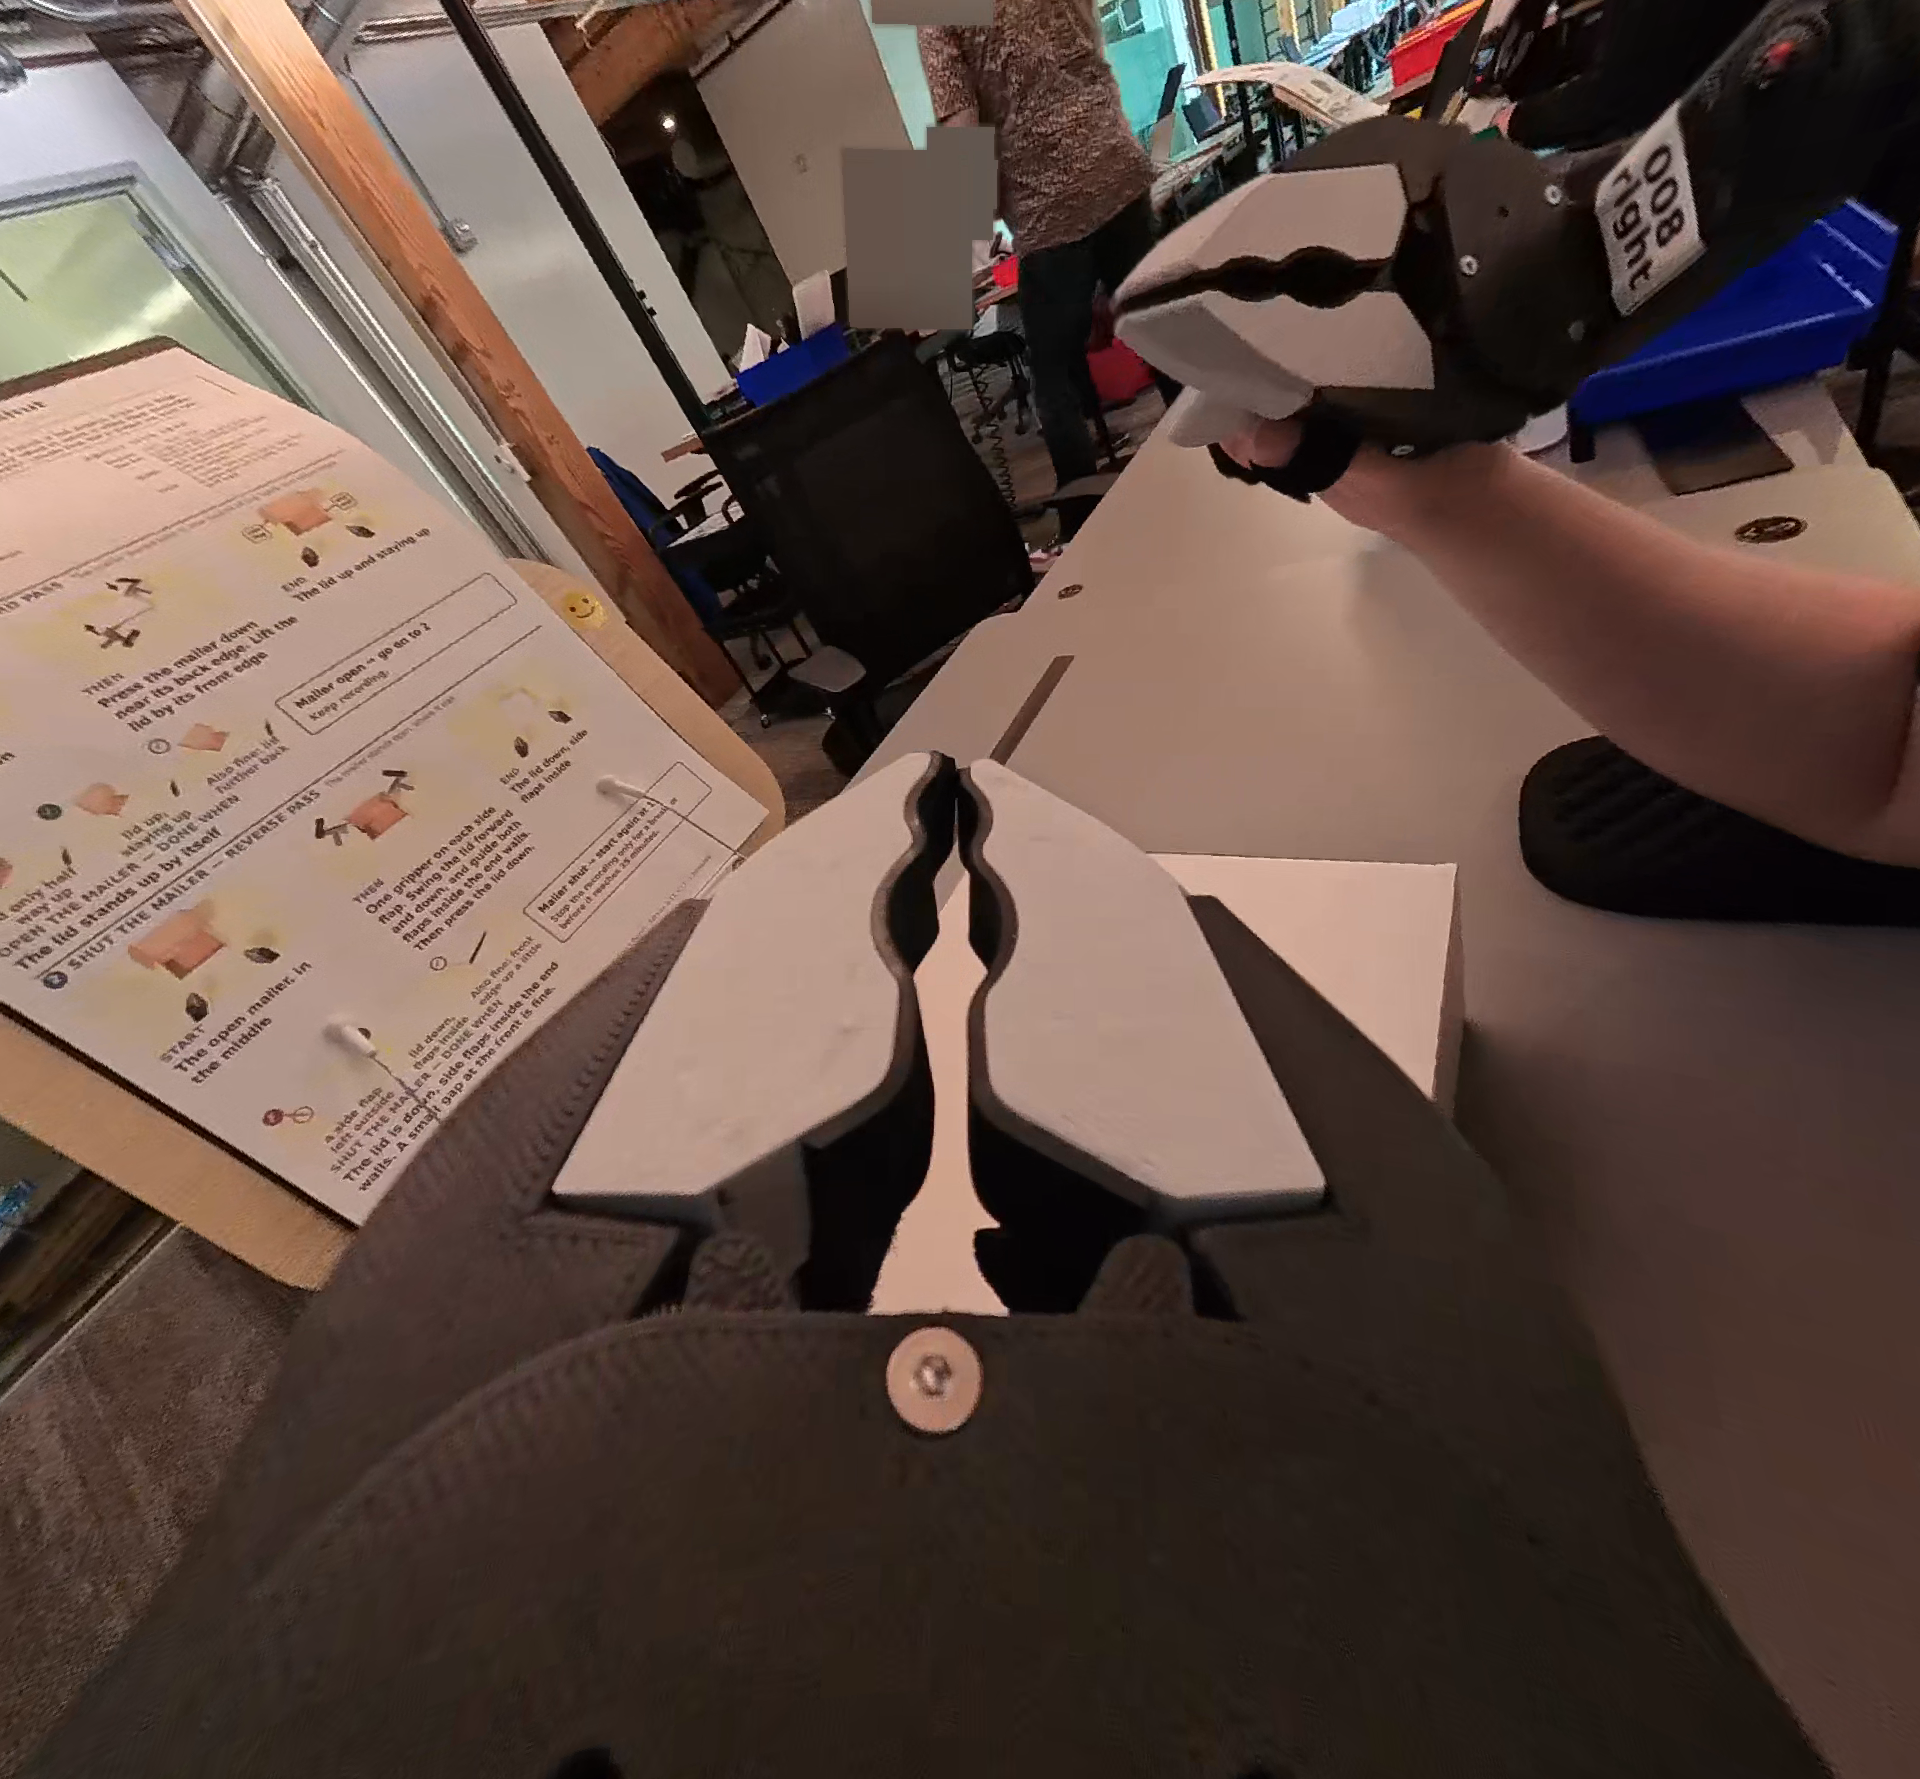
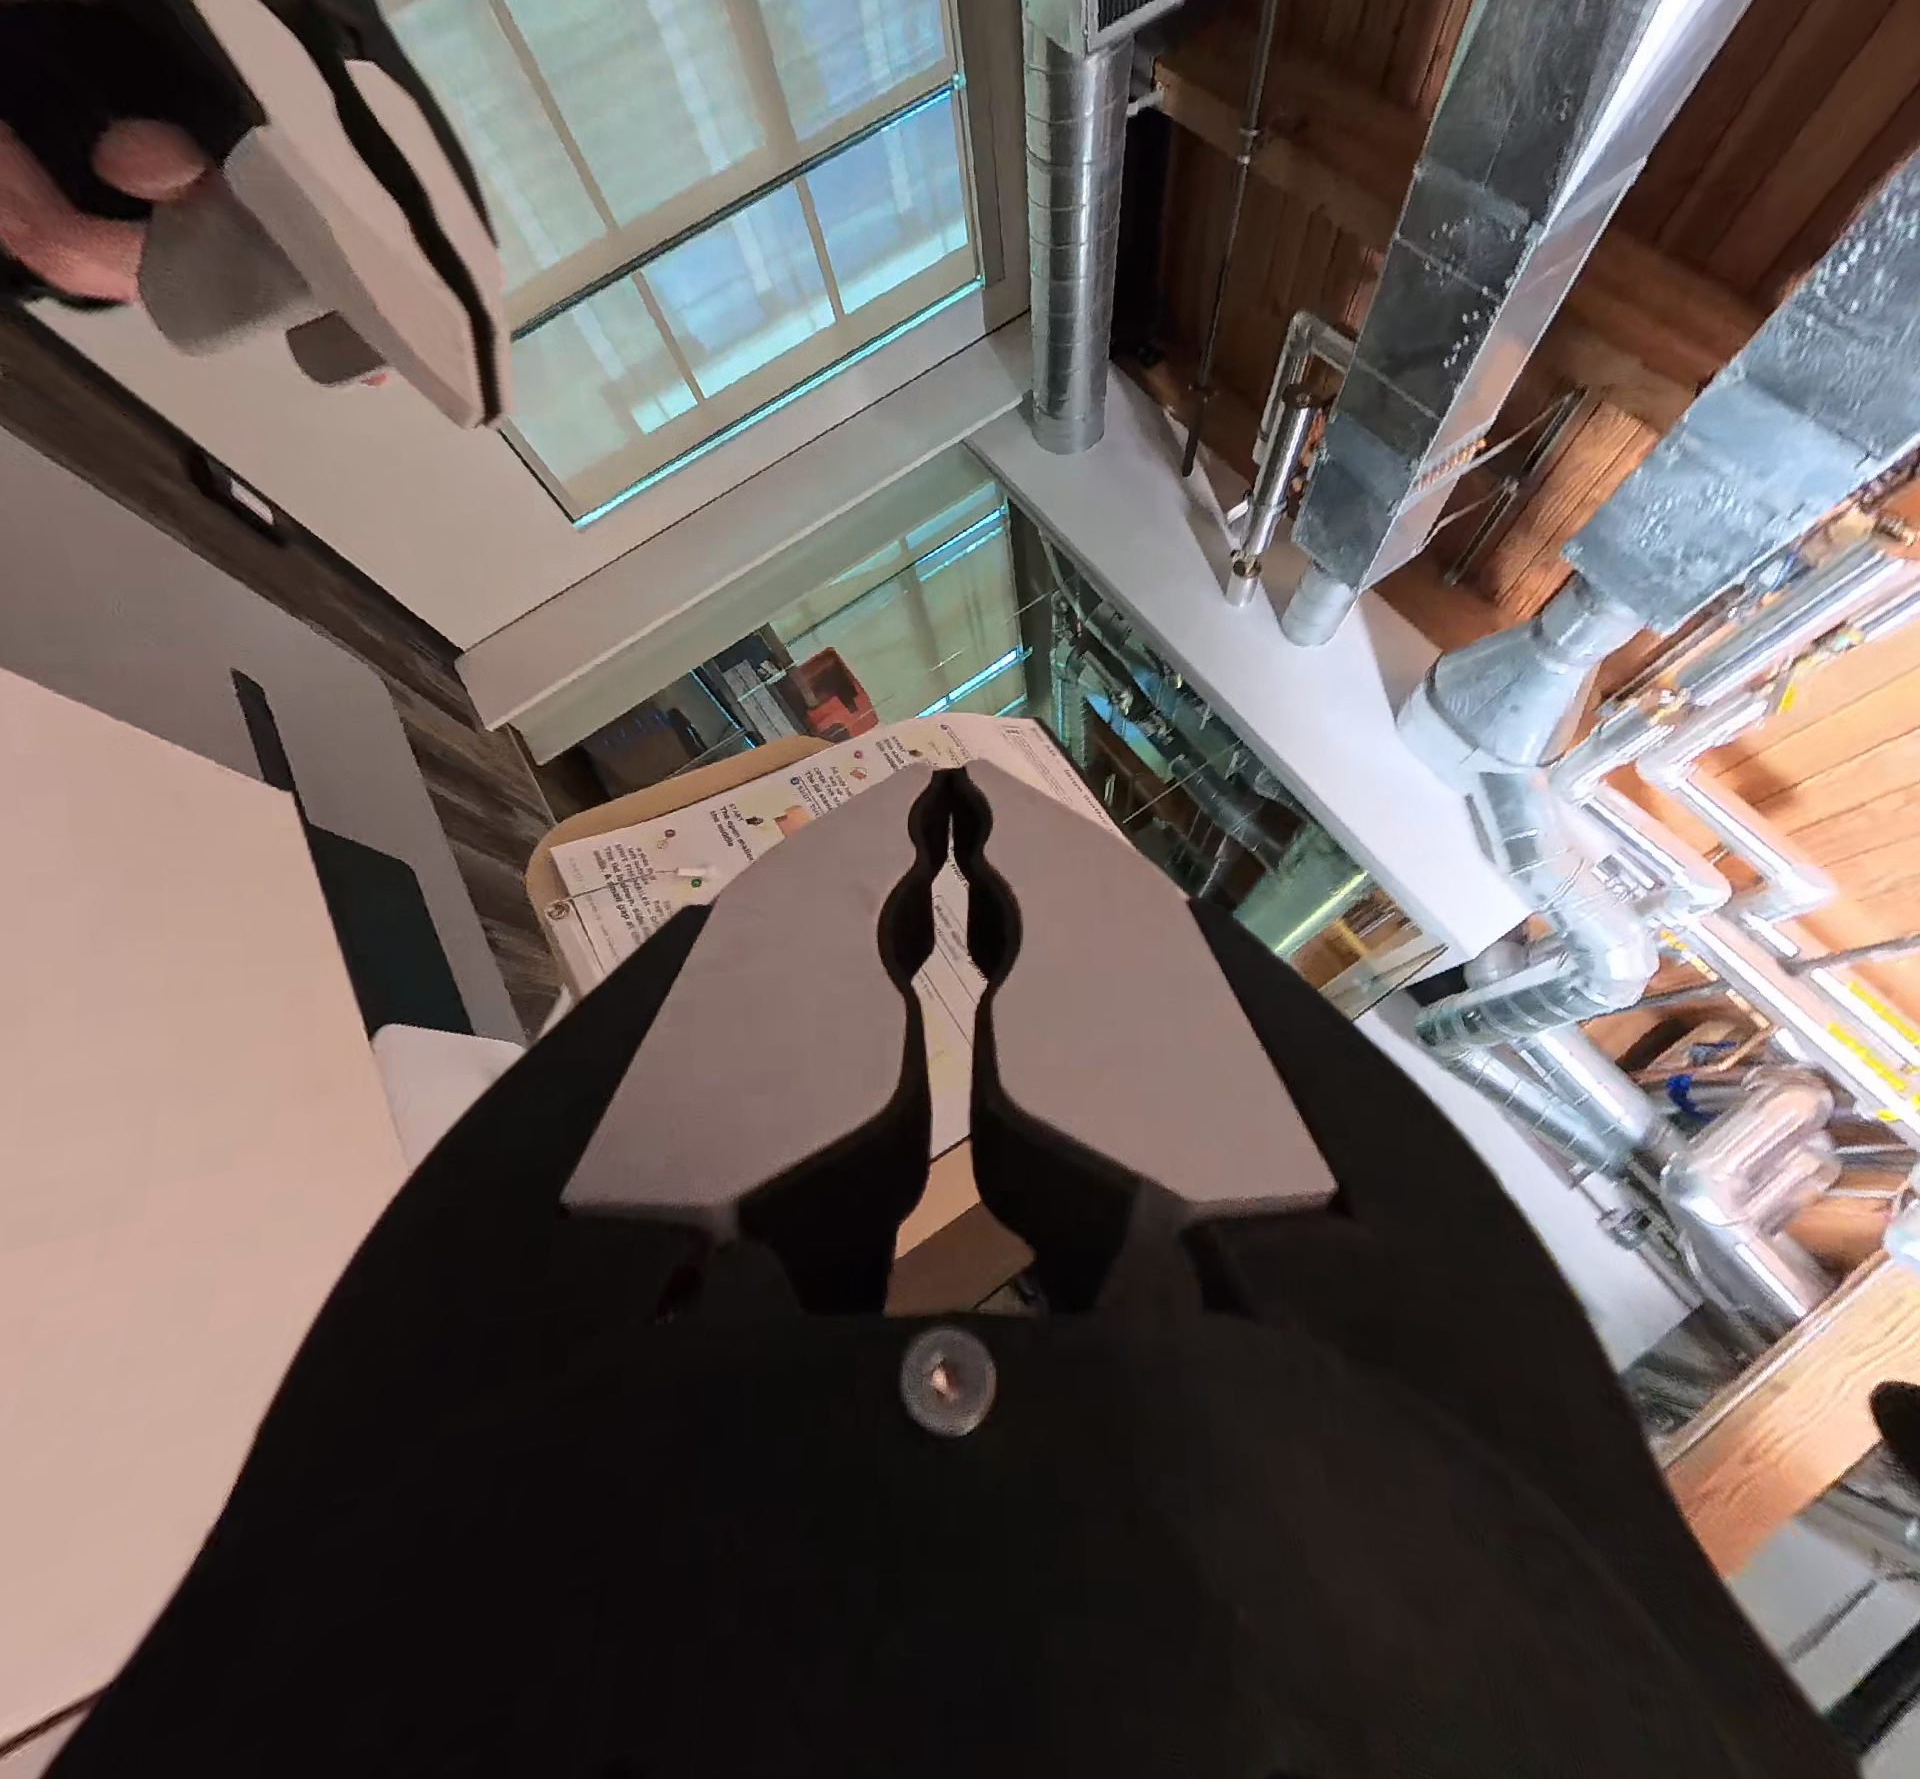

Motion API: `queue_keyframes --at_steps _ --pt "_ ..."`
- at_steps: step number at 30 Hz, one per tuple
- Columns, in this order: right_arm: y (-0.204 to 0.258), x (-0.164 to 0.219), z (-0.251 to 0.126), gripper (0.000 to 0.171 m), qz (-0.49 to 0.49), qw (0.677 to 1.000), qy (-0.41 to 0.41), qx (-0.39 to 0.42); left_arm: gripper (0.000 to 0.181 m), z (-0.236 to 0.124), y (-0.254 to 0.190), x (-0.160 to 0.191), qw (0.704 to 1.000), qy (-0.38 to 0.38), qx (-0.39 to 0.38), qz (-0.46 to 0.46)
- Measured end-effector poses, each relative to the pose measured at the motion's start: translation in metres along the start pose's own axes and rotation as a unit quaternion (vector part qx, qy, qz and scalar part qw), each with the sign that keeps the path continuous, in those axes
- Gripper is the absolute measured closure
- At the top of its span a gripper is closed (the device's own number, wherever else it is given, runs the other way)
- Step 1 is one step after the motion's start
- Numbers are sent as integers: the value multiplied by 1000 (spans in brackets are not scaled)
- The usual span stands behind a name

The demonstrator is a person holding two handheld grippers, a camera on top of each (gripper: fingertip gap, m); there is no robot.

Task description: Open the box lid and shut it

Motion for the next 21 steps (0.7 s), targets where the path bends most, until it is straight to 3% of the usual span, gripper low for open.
queue_keyframes --at_steps 6,21 --pt "6 14 5 171 -52 998 43 1 181 -5 14 13 998 38 -38 20" --pt "7 28 10 171 -55 995 80 4 181 -20 38 13 995 19 -93 -37"
Point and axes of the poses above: each gripper's, where its closed fingertips meet, z out along the fingers, x out of its underside, y = z × x across the jaws, the point moved 1 cm from there along -z, back along the fingers, and after that the axes turned 15 degrees about z, right-handed, at the moved point
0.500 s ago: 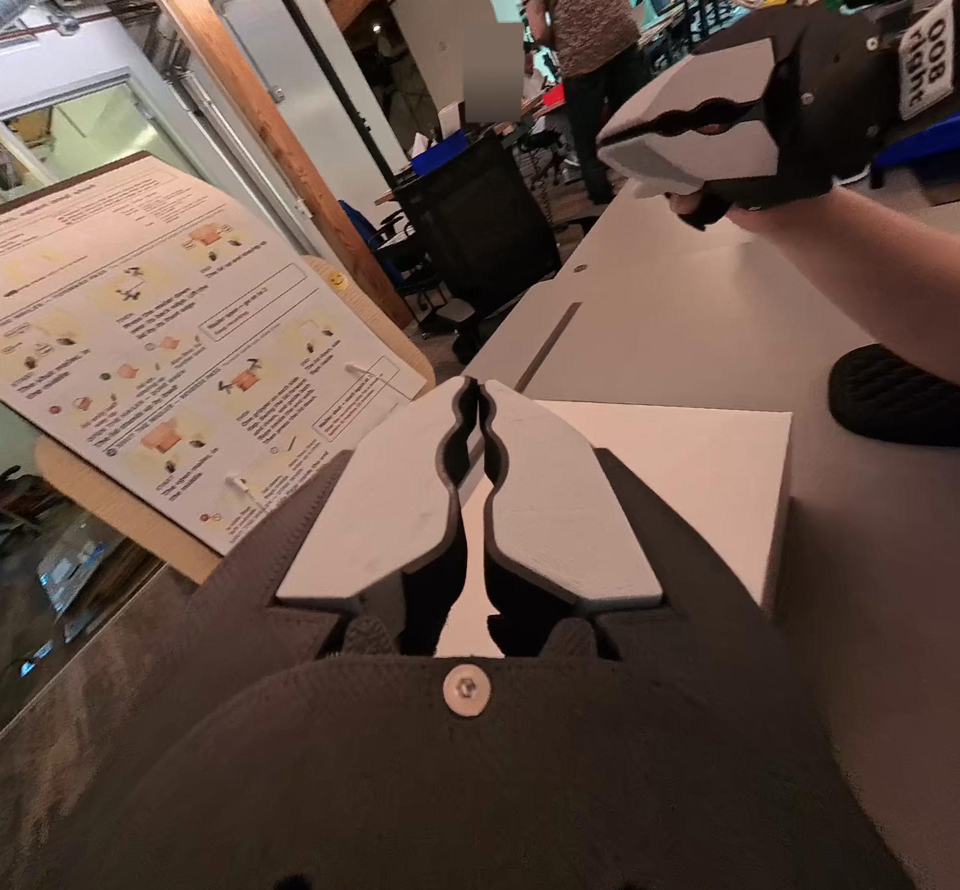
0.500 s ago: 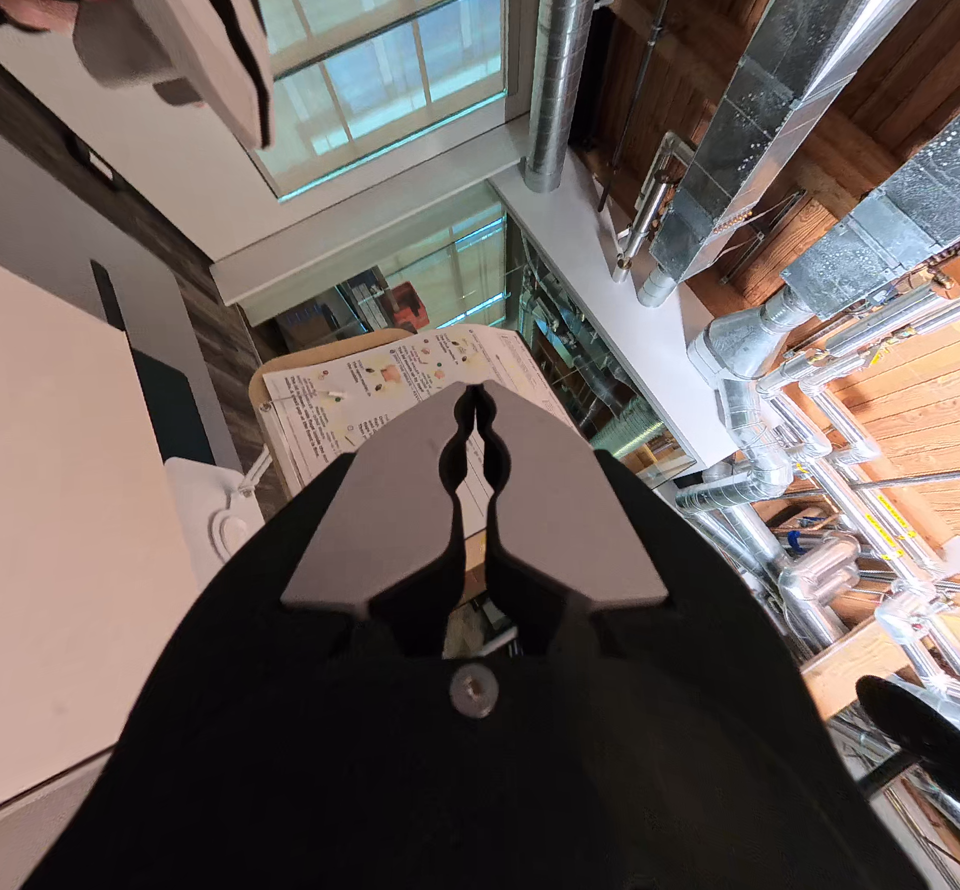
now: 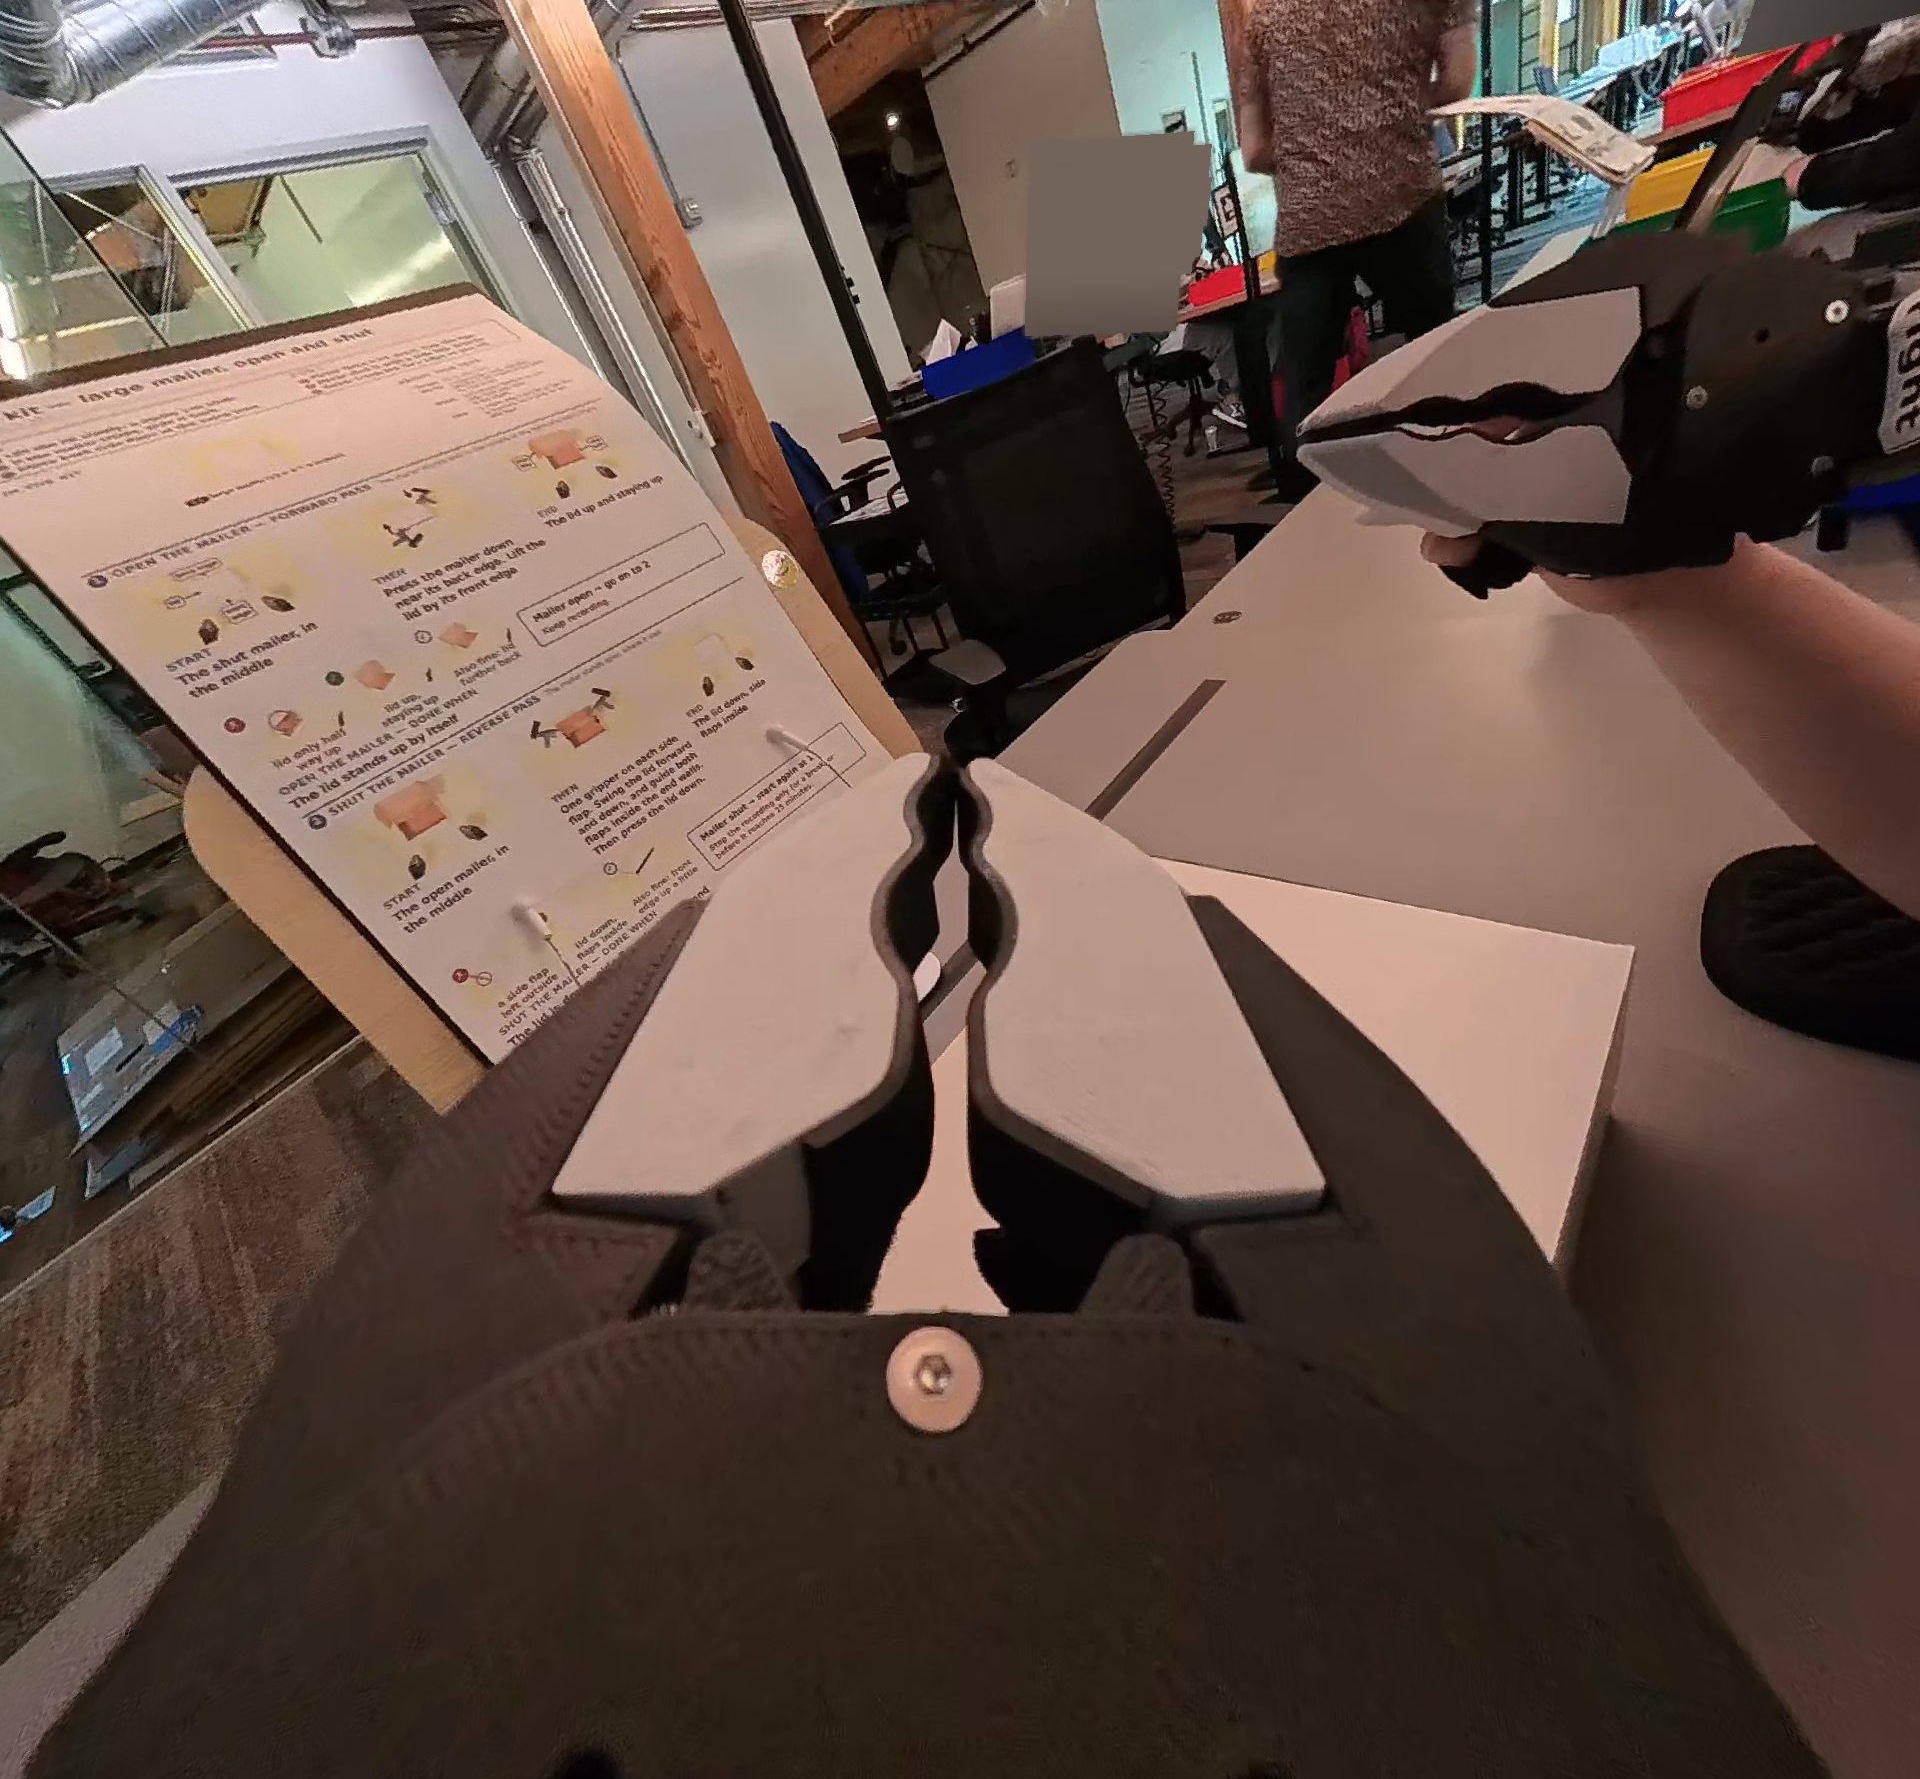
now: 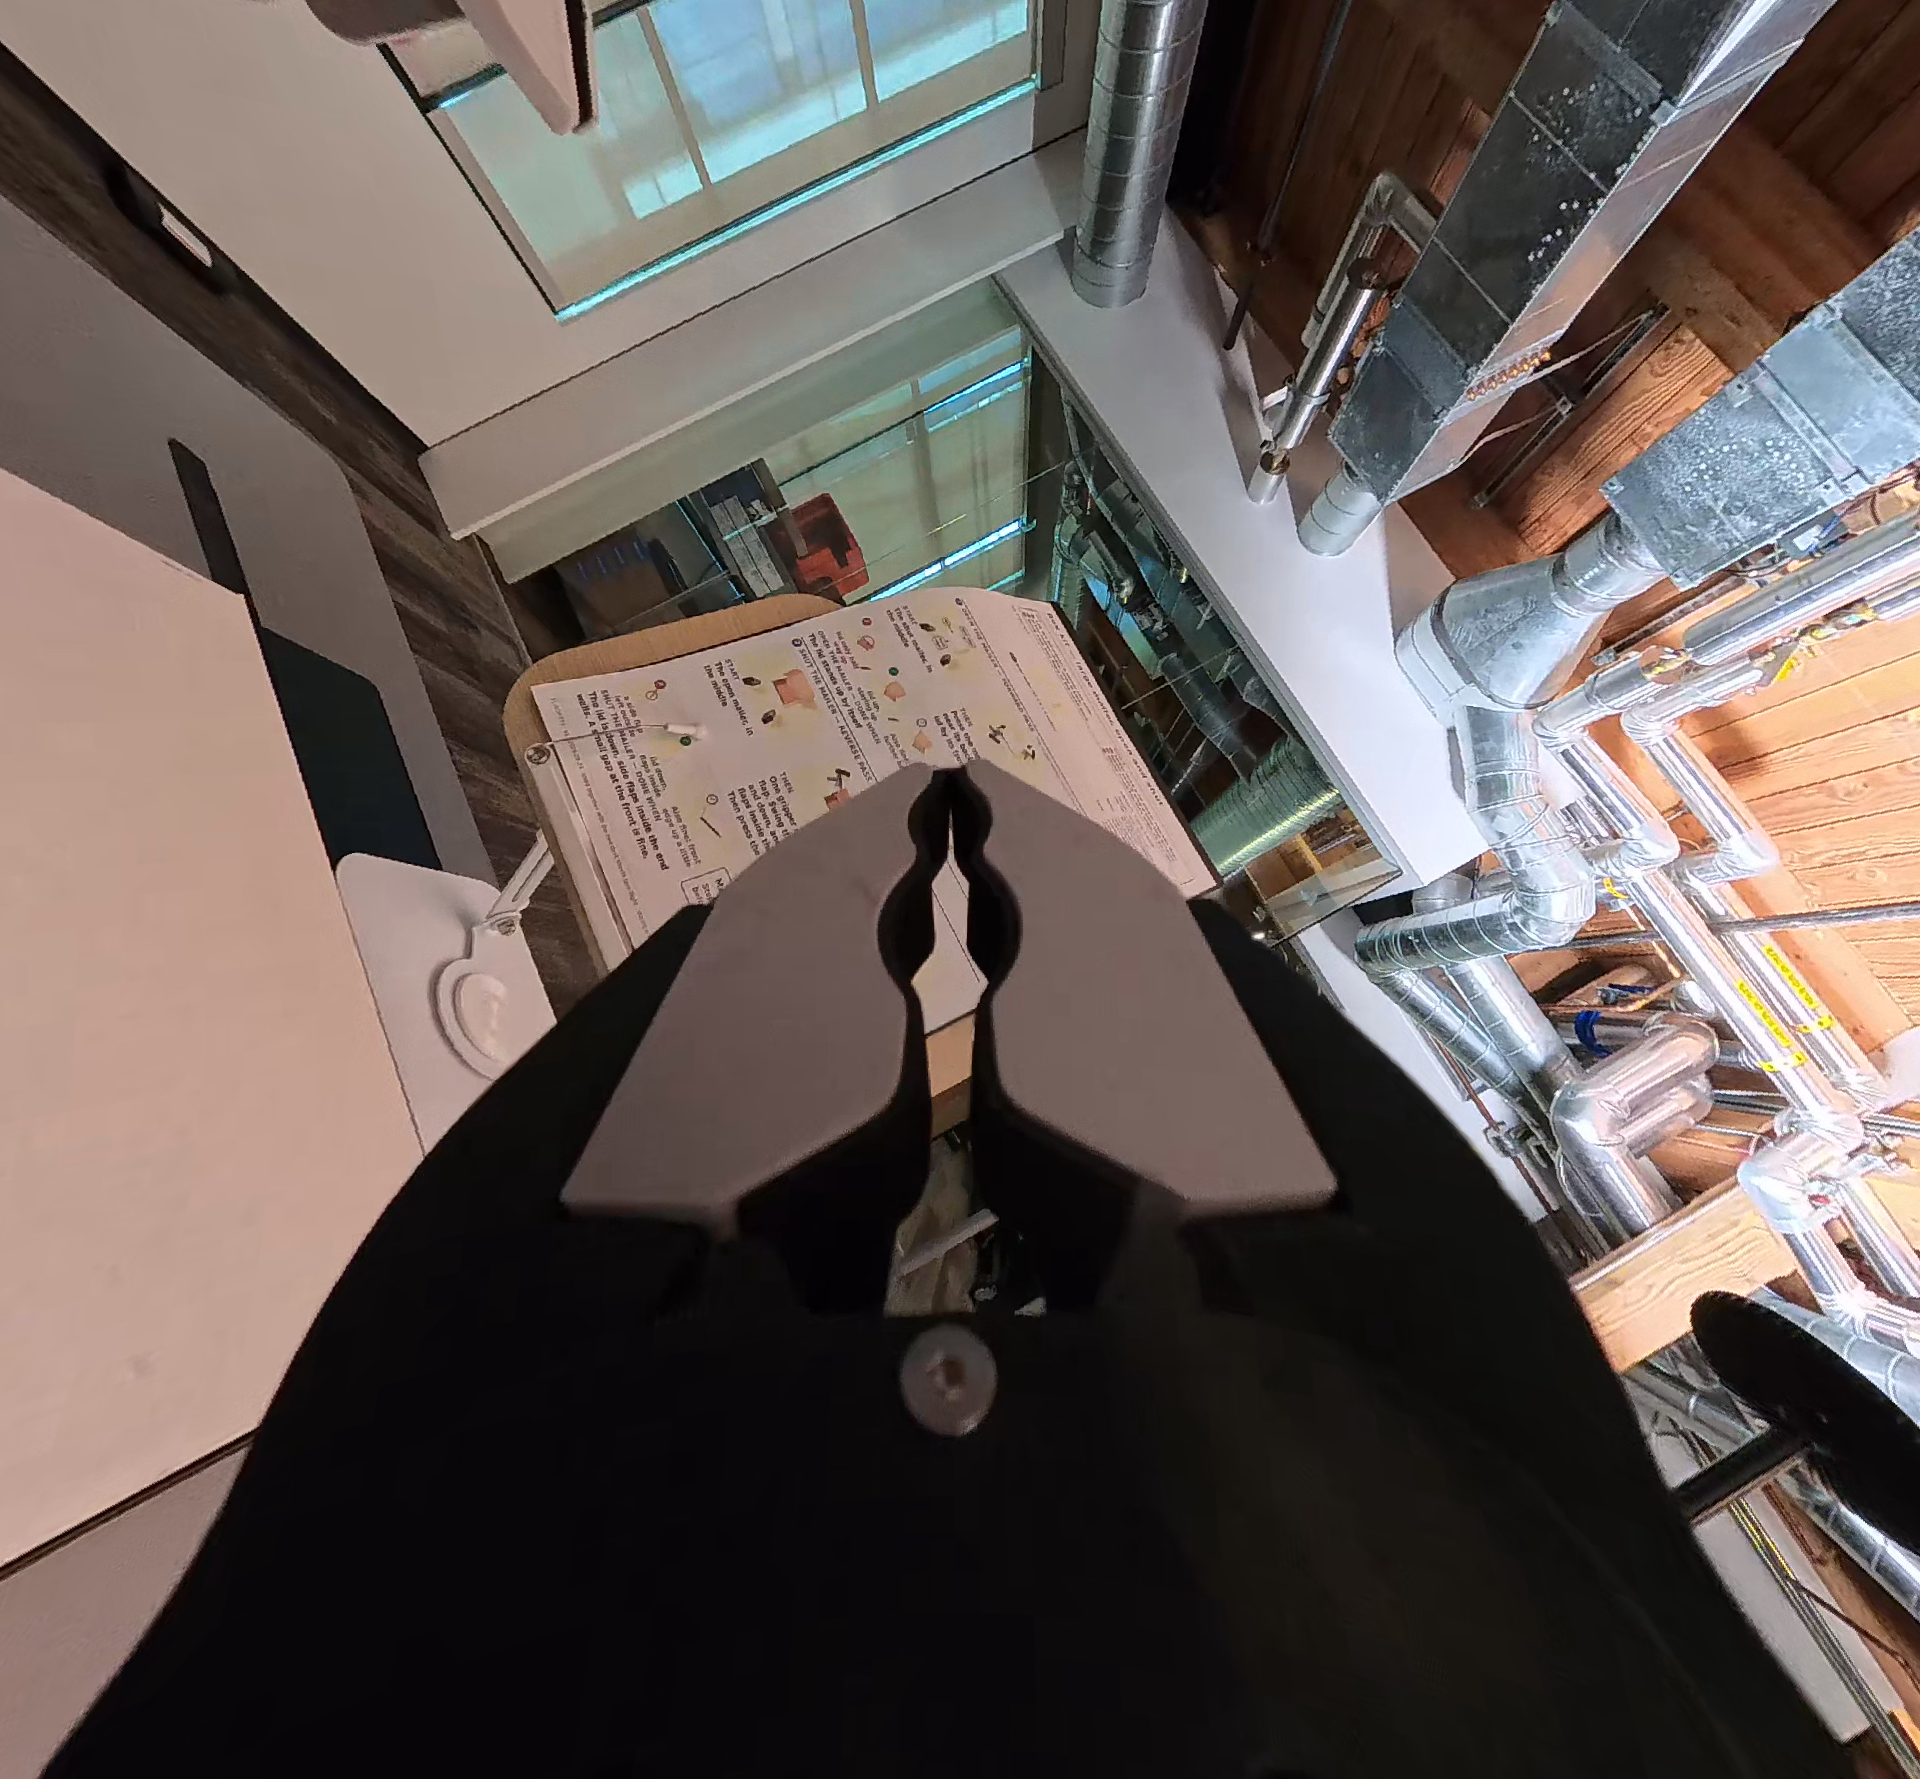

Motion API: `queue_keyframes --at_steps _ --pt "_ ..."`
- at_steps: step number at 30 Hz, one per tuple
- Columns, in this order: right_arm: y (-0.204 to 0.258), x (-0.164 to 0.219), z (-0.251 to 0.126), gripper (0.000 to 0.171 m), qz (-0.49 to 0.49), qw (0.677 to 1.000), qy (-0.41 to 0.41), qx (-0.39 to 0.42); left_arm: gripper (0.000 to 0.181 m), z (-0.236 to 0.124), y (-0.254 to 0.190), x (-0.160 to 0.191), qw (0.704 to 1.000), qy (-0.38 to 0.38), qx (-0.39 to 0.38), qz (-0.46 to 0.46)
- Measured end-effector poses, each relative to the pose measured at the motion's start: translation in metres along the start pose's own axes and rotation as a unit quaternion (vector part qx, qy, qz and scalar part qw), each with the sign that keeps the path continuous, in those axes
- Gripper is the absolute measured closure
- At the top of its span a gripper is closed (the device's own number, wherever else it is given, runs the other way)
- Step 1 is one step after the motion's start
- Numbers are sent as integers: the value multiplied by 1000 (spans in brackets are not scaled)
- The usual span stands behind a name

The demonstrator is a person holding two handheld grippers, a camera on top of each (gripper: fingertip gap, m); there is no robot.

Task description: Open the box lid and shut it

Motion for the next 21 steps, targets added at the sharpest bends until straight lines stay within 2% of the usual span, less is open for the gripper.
queue_keyframes --at_steps 21 --pt "2 8 3 171 10 1000 10 -5 181 -4 7 1 1000 5 -13 -9"
Point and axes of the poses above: each gripper's, where its closed fingertips meet, z out along the fingers, x out of its underside, y = z × x across the jaws, the point moved 1 cm from there along -z, back along the fingers, and after that the axes turned 15 degrees about z, right-handed, at the moved point
